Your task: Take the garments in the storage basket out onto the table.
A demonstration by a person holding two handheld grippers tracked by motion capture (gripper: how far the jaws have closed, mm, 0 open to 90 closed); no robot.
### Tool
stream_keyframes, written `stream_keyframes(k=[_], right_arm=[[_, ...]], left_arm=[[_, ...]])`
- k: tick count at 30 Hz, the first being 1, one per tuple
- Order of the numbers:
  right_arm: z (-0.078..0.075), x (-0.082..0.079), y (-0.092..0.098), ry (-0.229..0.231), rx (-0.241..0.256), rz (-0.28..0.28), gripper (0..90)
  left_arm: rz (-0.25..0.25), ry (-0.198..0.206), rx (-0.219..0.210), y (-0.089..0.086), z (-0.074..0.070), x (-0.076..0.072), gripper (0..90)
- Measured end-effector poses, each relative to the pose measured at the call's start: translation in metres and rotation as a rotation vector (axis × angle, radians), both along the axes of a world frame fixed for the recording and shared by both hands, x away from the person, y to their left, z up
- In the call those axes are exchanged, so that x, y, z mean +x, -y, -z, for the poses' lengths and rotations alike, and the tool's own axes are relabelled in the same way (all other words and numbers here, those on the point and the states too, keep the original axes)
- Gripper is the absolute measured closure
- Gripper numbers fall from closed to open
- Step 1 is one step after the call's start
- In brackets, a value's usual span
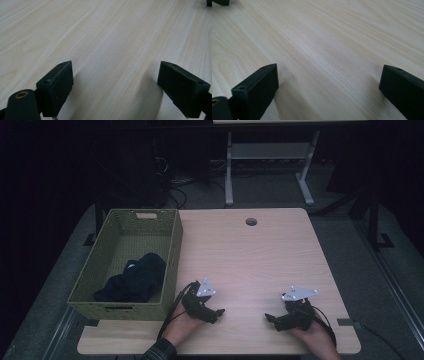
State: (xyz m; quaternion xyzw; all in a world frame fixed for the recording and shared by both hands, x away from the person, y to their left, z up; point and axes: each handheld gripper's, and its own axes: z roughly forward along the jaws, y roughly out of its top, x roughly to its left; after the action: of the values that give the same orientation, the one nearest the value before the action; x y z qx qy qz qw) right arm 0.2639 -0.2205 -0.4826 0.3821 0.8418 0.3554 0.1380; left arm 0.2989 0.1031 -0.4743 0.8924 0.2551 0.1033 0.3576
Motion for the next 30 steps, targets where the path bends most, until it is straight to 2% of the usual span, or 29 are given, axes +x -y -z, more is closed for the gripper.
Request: stream_keyframes(k=[5,9,18,30], right_arm=[[0.0,0.0,0.0,0.001,0.0,-0.001,2.0],[0.0,0.0,0.0,0.0,0.0,0.0,2.0],[0.0,0.0,0.0,0.0,0.0,-0.001,2.0],[0.0,0.0,0.0,0.0,0.0,0.0,2.0]], left_arm=[[-0.002,-0.001,0.002,-0.001,-0.002,0.003,13.3],[-0.004,-0.003,-0.017,-0.002,-0.005,0.005,13.4],[0.0,0.007,-0.025,-0.001,-0.011,0.006,13.4],[0.001,-0.004,-0.054,-0.002,-0.019,0.007,13.5]])
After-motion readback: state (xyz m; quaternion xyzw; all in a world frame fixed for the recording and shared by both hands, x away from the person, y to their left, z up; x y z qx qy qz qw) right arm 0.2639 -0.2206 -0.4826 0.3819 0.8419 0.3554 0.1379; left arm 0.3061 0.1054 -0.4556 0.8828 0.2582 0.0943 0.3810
